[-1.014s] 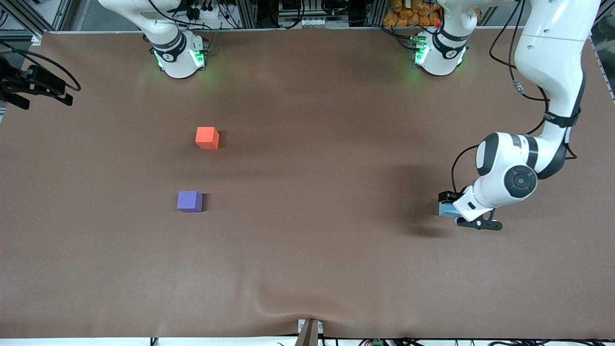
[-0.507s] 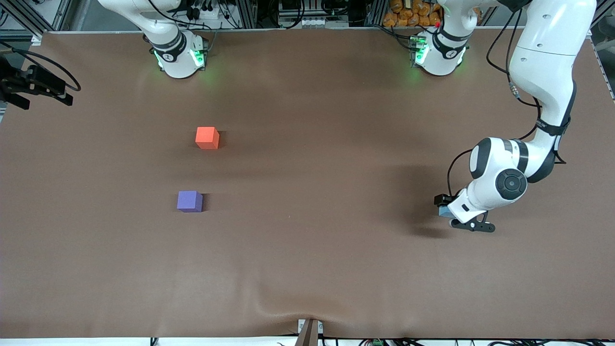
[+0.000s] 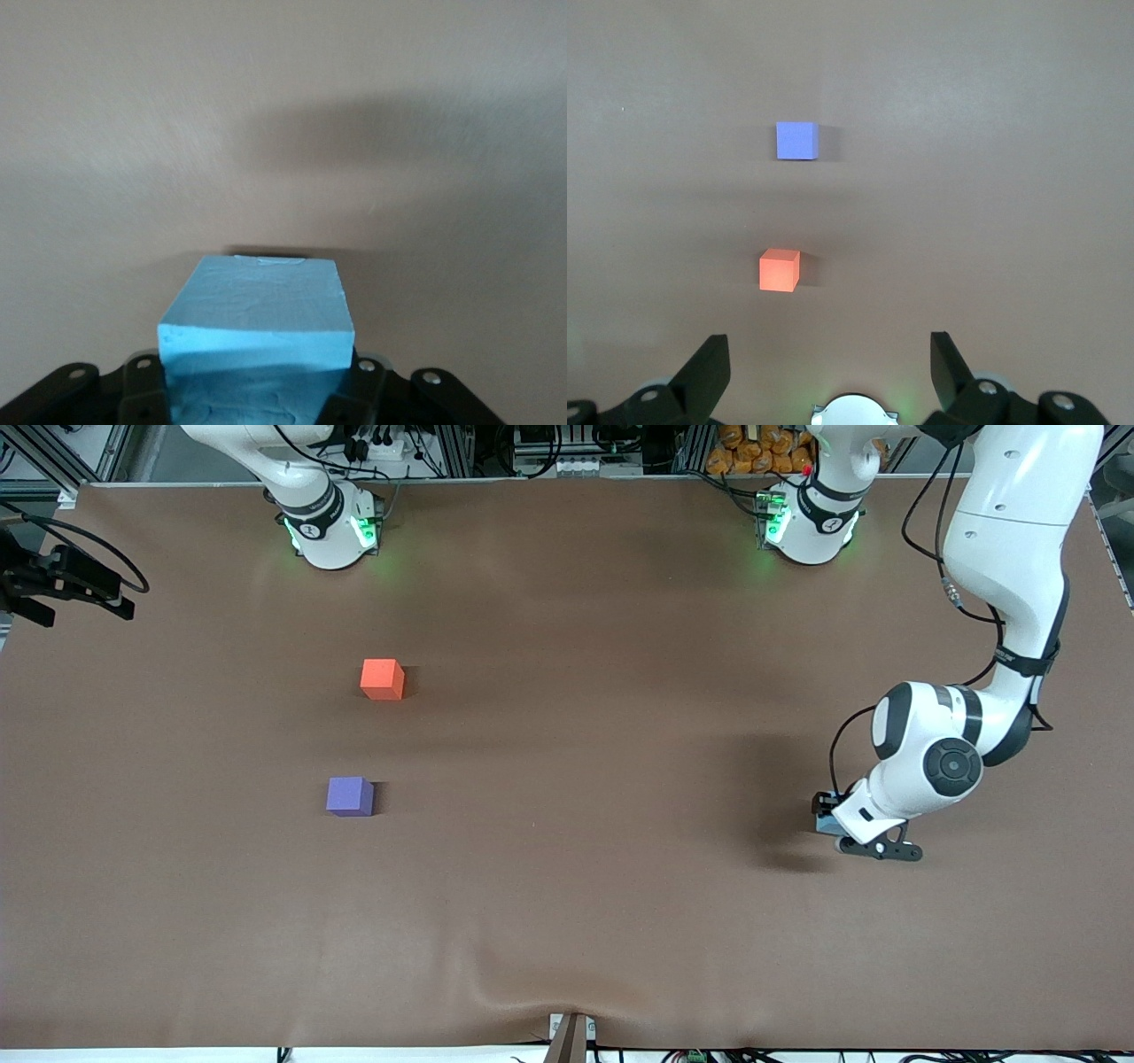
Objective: Place blue block between orange and purple blocks
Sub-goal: 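Close the left gripper on the light-blue block, then carry the blue block with the left gripper to mid-table and lower it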
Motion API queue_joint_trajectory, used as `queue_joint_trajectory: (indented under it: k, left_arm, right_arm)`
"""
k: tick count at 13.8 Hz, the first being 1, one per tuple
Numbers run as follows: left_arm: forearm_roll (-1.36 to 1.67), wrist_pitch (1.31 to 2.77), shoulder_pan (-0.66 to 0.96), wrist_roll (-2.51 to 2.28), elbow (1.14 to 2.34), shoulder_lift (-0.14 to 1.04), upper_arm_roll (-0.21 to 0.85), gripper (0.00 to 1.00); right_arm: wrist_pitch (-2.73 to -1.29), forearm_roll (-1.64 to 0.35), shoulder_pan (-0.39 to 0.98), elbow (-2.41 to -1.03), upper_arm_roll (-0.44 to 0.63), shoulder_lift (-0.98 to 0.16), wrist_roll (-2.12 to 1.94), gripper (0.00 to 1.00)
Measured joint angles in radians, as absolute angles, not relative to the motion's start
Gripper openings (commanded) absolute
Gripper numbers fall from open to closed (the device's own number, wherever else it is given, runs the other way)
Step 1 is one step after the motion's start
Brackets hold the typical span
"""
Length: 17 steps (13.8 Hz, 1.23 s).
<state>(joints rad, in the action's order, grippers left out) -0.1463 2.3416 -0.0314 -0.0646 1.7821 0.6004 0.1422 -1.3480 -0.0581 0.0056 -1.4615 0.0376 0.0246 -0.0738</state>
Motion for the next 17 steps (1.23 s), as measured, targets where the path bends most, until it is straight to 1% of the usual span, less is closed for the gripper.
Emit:
queue_joint_trajectory:
  k: [3, 5, 6, 10, 14, 17]
  left_arm:
    - [-0.128, 2.194, -0.011, -0.195, 1.678, 0.590, 0.196, 0.00]
    - [-0.127, 2.108, 0.047, -0.333, 1.622, 0.582, 0.229, 0.00]
    - [-0.126, 2.091, 0.092, -0.402, 1.604, 0.580, 0.234, 0.00]
    - [-0.104, 2.084, 0.289, -0.654, 1.560, 0.595, 0.237, 0.00]
    - [-0.061, 2.085, 0.468, -0.816, 1.467, 0.672, 0.235, 0.00]
    - [-0.061, 2.125, 0.602, -0.896, 1.445, 0.718, 0.228, 0.00]
  right_arm:
    - [-1.348, -0.058, 0.006, -1.462, 0.038, 0.025, -0.074, 1.00]
    - [-1.348, -0.058, 0.006, -1.462, 0.038, 0.025, -0.074, 1.00]
    - [-1.348, -0.058, 0.006, -1.462, 0.038, 0.025, -0.074, 1.00]
    - [-1.347, -0.058, 0.005, -1.462, 0.038, 0.025, -0.074, 1.00]
    - [-1.347, -0.058, 0.005, -1.462, 0.038, 0.025, -0.074, 1.00]
    - [-1.347, -0.058, 0.005, -1.462, 0.039, 0.025, -0.074, 1.00]
